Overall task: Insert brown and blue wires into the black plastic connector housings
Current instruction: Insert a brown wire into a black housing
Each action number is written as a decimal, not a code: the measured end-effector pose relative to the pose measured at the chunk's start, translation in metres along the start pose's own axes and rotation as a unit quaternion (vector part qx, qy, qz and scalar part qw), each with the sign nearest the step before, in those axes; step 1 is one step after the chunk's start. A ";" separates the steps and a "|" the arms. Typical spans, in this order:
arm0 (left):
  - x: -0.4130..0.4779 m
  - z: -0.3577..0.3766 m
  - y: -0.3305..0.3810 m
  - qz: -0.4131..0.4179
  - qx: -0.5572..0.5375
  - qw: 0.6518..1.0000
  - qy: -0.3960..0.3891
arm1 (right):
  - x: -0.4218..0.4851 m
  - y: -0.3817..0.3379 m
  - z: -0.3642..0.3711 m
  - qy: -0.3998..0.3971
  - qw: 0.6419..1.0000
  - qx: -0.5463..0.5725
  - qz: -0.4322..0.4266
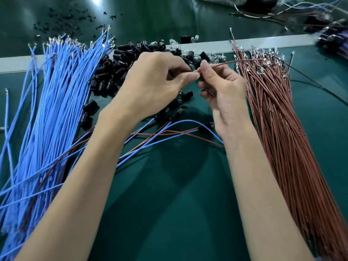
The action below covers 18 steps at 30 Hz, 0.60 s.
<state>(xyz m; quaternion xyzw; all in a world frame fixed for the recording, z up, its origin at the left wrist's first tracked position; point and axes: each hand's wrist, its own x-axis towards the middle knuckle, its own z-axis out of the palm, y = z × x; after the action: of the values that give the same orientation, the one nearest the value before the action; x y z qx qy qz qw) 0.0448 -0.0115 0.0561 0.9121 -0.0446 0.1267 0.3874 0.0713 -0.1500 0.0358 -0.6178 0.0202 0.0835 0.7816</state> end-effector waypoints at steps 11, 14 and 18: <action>0.000 0.007 0.009 -0.076 0.139 0.986 0.046 | 0.003 0.010 0.001 -0.002 0.995 -0.092 0.033; -0.001 0.007 0.005 -0.126 0.145 0.981 0.000 | 0.004 0.012 0.001 0.017 0.992 -0.122 0.039; -0.003 0.011 -0.006 -0.118 0.130 0.983 -0.048 | 0.001 0.015 0.003 0.064 0.933 -0.355 0.003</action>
<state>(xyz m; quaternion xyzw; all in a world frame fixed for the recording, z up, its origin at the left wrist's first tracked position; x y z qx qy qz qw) 0.0456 -0.0154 0.0437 0.9586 0.0615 0.0414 0.2750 0.0702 -0.1440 0.0218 -0.8592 0.0408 0.0477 0.5078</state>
